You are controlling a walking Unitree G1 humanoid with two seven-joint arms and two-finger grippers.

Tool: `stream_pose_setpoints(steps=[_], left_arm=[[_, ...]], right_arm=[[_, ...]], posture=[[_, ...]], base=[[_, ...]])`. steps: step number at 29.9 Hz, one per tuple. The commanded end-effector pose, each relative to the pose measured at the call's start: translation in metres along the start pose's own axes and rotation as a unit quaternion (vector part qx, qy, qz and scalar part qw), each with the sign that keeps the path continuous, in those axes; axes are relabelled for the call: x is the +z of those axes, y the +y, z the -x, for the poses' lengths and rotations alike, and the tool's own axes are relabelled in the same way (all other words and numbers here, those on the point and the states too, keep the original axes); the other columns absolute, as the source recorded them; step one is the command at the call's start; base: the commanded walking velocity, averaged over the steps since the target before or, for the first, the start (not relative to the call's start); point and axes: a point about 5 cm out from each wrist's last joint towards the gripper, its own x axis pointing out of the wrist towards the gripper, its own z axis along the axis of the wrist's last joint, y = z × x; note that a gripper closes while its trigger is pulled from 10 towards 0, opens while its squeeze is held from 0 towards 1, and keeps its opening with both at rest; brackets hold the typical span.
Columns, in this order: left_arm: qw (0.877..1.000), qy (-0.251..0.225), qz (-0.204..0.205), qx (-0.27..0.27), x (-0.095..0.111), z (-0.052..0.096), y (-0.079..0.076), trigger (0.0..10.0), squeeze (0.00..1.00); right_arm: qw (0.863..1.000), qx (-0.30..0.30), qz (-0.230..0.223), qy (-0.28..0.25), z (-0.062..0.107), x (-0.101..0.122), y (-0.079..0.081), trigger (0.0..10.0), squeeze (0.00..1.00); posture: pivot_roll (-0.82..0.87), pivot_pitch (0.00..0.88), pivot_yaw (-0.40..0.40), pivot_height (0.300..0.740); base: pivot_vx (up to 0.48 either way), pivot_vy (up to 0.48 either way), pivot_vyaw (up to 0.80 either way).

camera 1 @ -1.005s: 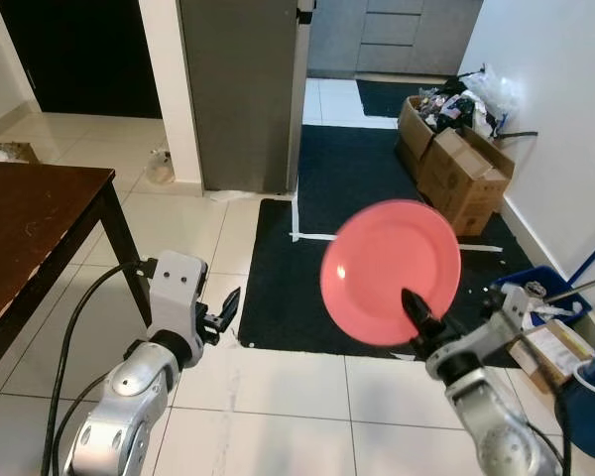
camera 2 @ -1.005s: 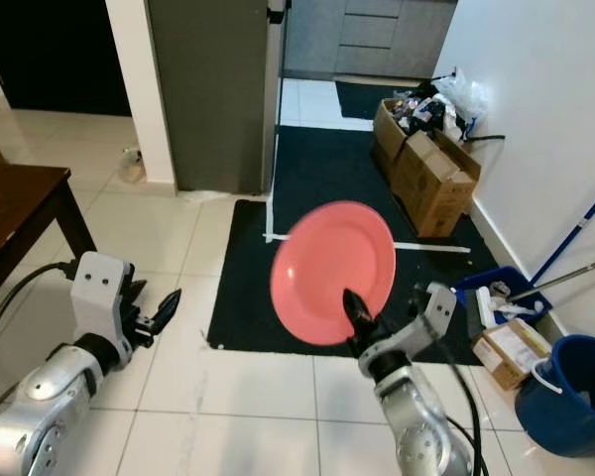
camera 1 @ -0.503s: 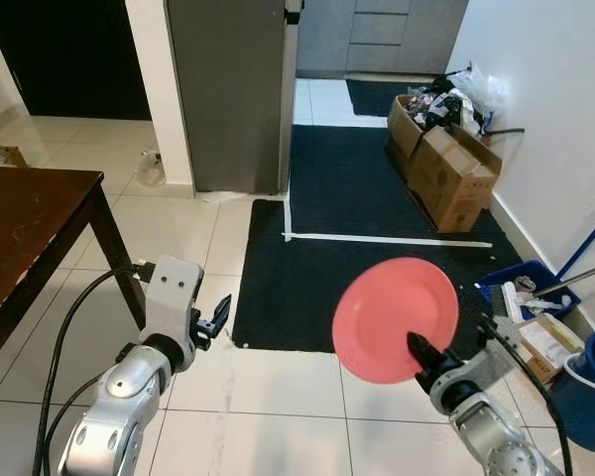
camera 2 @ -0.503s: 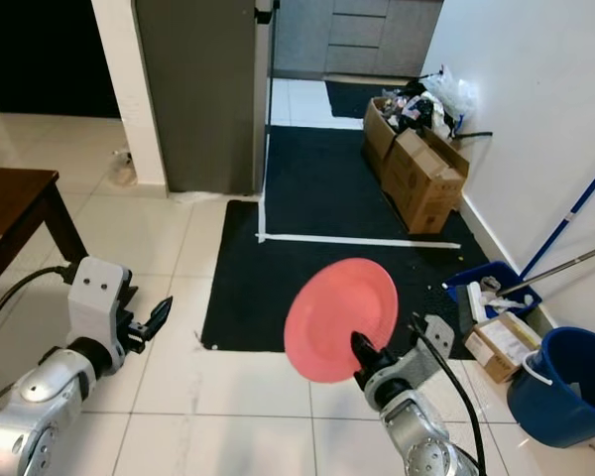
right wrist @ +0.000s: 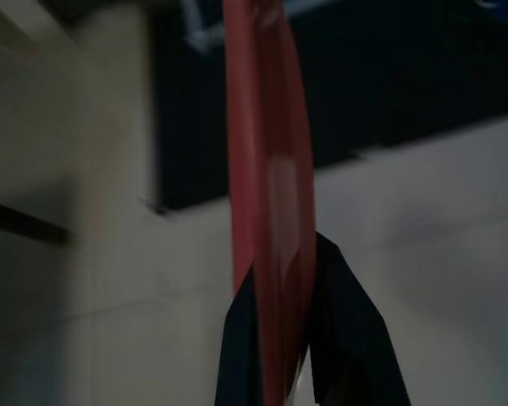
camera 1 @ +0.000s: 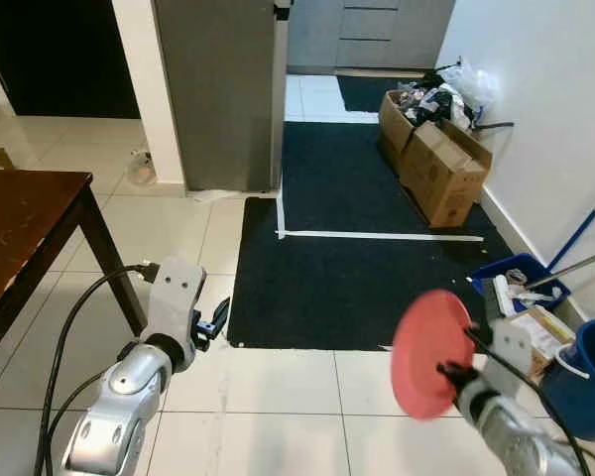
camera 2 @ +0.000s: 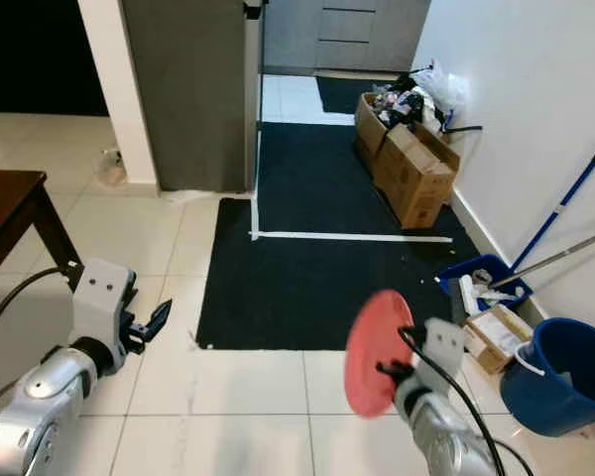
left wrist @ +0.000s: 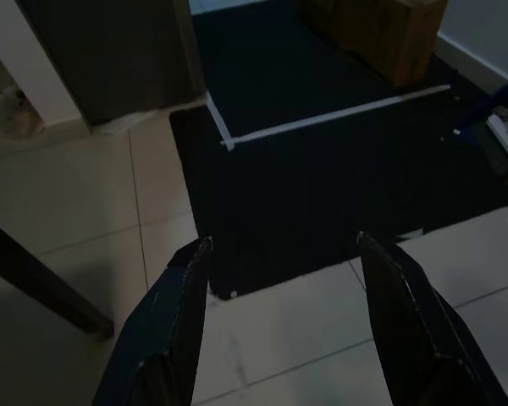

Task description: Setting the table

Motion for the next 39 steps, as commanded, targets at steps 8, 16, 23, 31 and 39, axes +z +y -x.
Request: stream_pose_setpoints(steps=[8, 16, 23, 31, 39], left_arm=[[0.993, 0.028, 0.116, -0.001, 0.003, 0.005, 0.007, 10.0, 0.00], [0.984, 0.001, 0.174, 0.047, 0.011, 0.006, 0.028, 10.0, 0.00], [0.989, 0.006, 0.146, 0.020, 0.006, 0.012, 0.016, 10.0, 0.00], [0.990, 0.011, 0.142, 0.008, 0.004, 0.013, 0.010, 10.0, 0.00], [0.996, -0.001, 0.094, 0.005, 0.007, 0.013, 0.007, 10.0, 0.00]], right_arm=[[0.909, 0.217, -0.316, -0.165, 0.019, 0.063, 0.070, 10.0, 0.00], [0.897, 0.185, -0.375, -0.146, 0.019, 0.033, 0.062, 10.0, 0.00], [0.888, 0.186, -0.385, -0.171, 0.025, 0.043, 0.055, 10.0, 0.00], [0.890, 0.183, -0.378, -0.178, 0.026, 0.045, 0.051, 10.0, 0.00], [0.884, 0.172, -0.394, -0.184, 0.024, 0.043, 0.047, 10.0, 0.00]], posture=[[0.11, 0.135, 0.087, 0.740], [0.12, 0.129, 0.097, 0.740], [0.10, 0.134, 0.087, 0.740], [0.10, 0.134, 0.085, 0.740], [0.11, 0.136, 0.095, 0.740]], base=[[0.000, 0.000, 0.00], [0.000, 0.000, 0.00], [0.000, 0.000, 0.00], [0.000, 0.000, 0.08], [0.000, 0.000, 0.76]])
